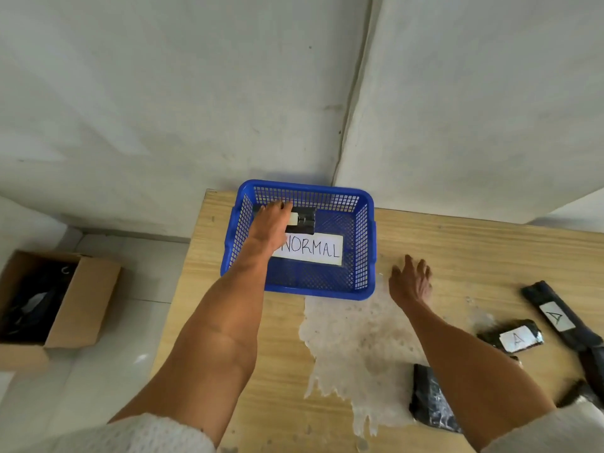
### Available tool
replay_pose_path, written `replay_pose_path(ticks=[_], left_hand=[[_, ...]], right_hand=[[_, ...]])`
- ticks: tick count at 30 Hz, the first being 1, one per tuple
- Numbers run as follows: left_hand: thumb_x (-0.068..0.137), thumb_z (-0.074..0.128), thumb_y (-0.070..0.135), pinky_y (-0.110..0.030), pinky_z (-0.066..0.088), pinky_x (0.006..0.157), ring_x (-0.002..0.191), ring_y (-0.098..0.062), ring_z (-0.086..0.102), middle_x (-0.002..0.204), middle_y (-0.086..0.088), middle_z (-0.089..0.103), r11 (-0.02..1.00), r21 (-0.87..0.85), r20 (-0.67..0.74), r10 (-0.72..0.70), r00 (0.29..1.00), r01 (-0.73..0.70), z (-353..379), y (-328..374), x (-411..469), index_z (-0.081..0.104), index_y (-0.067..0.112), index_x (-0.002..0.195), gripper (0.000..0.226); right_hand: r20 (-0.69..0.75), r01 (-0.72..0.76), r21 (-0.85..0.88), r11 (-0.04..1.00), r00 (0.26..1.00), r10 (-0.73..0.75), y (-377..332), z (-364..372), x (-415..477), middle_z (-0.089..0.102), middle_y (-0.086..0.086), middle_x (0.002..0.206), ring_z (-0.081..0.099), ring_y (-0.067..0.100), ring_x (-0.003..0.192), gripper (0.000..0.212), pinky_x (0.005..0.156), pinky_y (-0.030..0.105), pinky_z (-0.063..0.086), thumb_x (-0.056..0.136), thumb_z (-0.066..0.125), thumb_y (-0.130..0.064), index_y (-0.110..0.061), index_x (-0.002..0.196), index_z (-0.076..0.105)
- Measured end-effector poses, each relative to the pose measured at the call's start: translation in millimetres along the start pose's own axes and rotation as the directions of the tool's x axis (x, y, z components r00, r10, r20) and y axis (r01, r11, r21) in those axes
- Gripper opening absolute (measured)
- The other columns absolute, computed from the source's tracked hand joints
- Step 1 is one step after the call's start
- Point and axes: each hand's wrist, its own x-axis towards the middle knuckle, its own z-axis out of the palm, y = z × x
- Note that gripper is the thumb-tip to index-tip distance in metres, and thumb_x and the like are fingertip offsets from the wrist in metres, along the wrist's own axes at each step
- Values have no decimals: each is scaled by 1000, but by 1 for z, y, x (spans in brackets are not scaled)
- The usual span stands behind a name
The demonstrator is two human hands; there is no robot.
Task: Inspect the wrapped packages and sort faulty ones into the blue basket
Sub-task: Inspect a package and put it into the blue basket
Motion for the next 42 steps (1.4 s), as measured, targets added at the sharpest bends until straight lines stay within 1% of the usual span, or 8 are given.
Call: replay_pose_path(ticks=[3,6,12,21,24,28,33,42], left_hand=[[77,76,0,-43,46,105,121,-30,55,130,-13,57,1000,16,12,-3,1000,2,18,-11,14,47,7,135,65],[76,78,2,-43,44,107,123,-28,54,131,-10,56,999,41,19,-15,1000,14,32,-21,23,49,7,134,65],[77,78,5,-46,44,108,129,-28,50,136,-11,54,1000,25,9,-18,1000,17,42,-28,34,46,7,139,69],[84,66,-10,-48,30,119,151,-31,19,160,-18,24,998,-39,-12,-41,999,41,54,-26,36,26,3,154,82],[83,65,-12,-42,36,116,144,-32,28,153,-19,28,997,-48,-64,-65,996,62,55,-21,31,30,3,154,80],[83,67,-11,-42,41,112,137,-33,38,147,-19,35,997,-54,-95,-56,994,51,54,-20,29,34,4,152,78],[83,58,-19,-37,40,113,138,-32,39,150,-17,35,997,-79,-117,-31,993,22,55,-25,27,35,5,152,77],[83,58,-20,-41,40,114,142,-32,34,154,-17,32,996,-87,-116,-42,992,32,57,-27,28,35,9,153,79]], right_hand=[[26,10,-74,997,1000,-8,12,28,-2,5,16,169,5,34,155,60,121,54,15,105,39,-41,-20,159,22],[8,-12,-84,996,1000,13,14,44,-6,-12,12,169,-11,28,156,64,124,52,-1,106,31,-44,-23,162,7],[-6,-2,-100,995,1000,2,21,58,-5,-23,6,167,-25,20,153,70,120,46,-17,99,10,-55,-28,161,-7],[8,-3,-113,994,1000,4,21,58,-5,-22,9,167,-23,23,153,72,119,47,-17,96,6,-56,-27,160,-9],[20,3,-115,993,1000,-1,20,56,-5,-23,10,166,-24,24,153,69,118,46,-18,100,8,-55,-27,160,-11],[28,10,-117,993,1000,-7,20,56,-5,-25,10,166,-26,25,152,65,118,48,-18,105,14,-51,-27,159,-14],[31,10,-118,993,999,-6,21,54,-6,-25,10,166,-26,25,152,65,119,48,-17,105,15,-50,-27,159,-13],[11,6,-125,992,1000,-5,22,57,-5,-22,10,167,-23,25,153,66,121,50,-13,104,13,-52,-26,160,-11]])
